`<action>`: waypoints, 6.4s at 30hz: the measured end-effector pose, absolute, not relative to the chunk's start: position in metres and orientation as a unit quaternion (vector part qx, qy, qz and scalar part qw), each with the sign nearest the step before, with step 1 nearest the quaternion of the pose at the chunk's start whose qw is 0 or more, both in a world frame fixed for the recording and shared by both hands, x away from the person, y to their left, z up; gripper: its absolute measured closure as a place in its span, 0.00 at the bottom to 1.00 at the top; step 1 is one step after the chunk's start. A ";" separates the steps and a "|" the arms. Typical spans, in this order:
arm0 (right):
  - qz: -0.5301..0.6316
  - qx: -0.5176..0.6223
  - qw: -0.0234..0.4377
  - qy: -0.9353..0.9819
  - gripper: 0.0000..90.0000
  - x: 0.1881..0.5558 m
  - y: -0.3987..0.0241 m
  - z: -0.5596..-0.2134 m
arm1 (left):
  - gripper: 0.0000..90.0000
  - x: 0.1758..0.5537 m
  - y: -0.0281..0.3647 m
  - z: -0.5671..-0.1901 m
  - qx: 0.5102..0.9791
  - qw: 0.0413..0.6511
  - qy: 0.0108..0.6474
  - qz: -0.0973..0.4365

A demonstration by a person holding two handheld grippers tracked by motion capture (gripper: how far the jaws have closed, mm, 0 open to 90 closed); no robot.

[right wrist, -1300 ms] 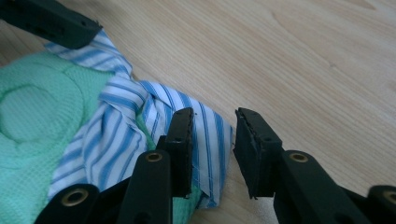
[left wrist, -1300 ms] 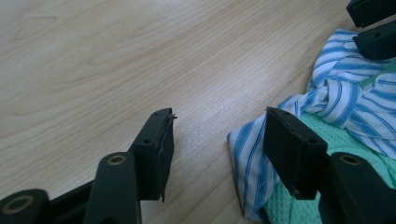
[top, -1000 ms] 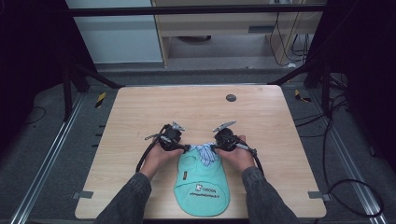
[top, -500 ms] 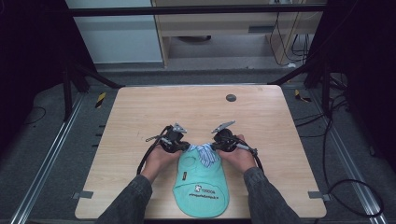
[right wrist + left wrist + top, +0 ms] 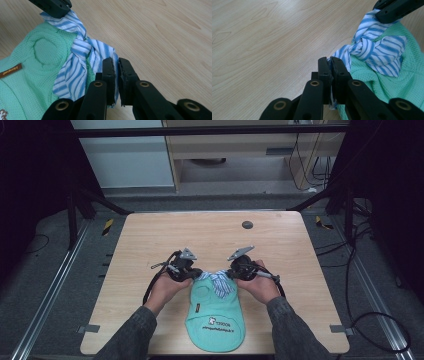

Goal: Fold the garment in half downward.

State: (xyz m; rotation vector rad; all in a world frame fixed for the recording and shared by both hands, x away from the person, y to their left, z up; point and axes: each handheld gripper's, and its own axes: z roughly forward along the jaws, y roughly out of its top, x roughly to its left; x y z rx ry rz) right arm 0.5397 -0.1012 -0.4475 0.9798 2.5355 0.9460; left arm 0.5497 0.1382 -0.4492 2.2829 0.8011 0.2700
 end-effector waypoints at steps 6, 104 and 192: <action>0.331 0.326 0.138 0.875 0.94 0.539 -0.100 -0.440 | 0.96 0.552 0.140 -0.442 0.881 0.345 0.306 0.107; 0.348 0.289 0.219 0.865 0.94 0.555 -0.111 -0.385 | 0.97 0.580 0.126 -0.377 0.874 0.362 0.273 0.175; 0.339 0.282 0.247 0.863 0.94 0.569 -0.110 -0.379 | 0.97 0.586 0.119 -0.374 0.874 0.358 0.255 0.206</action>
